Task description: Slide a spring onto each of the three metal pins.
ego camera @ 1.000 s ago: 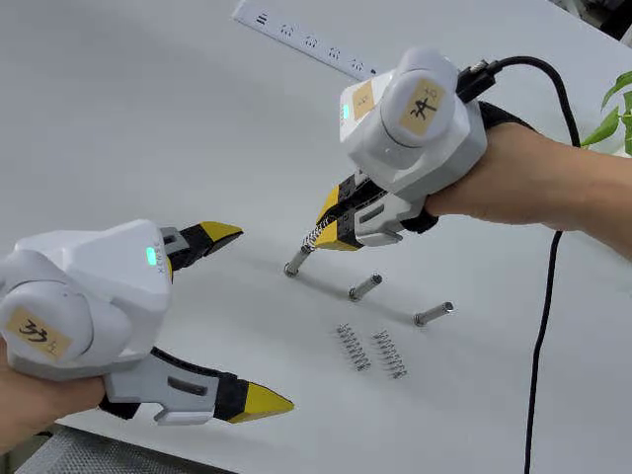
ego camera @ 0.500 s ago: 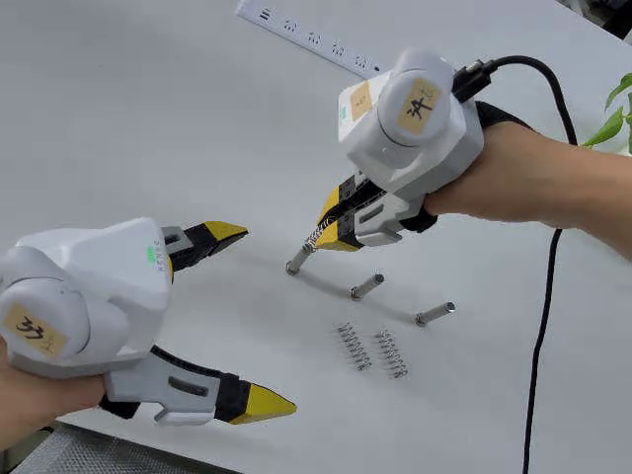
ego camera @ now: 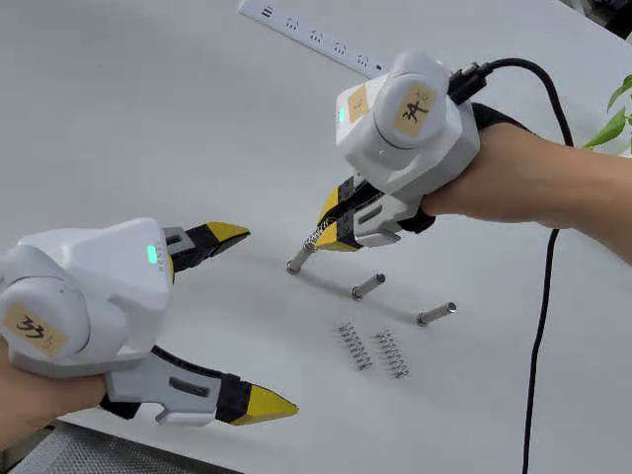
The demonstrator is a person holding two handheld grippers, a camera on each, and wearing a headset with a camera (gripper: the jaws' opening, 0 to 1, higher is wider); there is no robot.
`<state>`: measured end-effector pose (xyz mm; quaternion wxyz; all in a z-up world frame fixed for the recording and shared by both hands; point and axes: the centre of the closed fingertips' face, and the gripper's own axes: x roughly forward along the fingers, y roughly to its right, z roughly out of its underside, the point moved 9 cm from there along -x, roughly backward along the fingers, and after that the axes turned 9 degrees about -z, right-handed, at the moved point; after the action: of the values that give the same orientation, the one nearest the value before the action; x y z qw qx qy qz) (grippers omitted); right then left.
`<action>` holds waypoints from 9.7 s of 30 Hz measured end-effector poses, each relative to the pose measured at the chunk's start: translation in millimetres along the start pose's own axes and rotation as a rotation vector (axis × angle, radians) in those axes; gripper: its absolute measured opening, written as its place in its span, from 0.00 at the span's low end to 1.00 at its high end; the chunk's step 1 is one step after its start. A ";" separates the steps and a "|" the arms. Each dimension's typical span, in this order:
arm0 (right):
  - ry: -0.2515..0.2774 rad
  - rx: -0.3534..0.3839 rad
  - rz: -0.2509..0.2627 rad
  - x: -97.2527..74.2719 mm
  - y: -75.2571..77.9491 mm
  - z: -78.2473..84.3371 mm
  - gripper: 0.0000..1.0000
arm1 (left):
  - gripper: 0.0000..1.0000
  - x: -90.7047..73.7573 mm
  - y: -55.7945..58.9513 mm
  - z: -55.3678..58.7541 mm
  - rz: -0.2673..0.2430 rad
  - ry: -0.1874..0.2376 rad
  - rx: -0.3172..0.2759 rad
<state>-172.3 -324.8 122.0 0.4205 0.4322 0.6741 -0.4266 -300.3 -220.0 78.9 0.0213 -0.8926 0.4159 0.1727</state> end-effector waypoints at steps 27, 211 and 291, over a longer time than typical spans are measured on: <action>-0.017 -0.002 -0.018 11.8 3.6 0.6 0.07 | 0.99 0.1 0.9 3.5 0.013 0.003 -0.015; 0.775 0.616 0.458 -12.9 -194.6 204.4 0.86 | 0.39 111.9 48.4 -9.6 0.241 -0.434 0.552; 0.806 0.657 0.462 0.4 -202.8 200.8 0.78 | 0.07 104.7 47.0 12.4 0.183 -0.542 0.355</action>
<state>-323.5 -566.5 107.9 0.0561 0.8051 0.5012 -0.3121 -276.9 -325.4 38.0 0.2709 -0.7555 0.4971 0.3298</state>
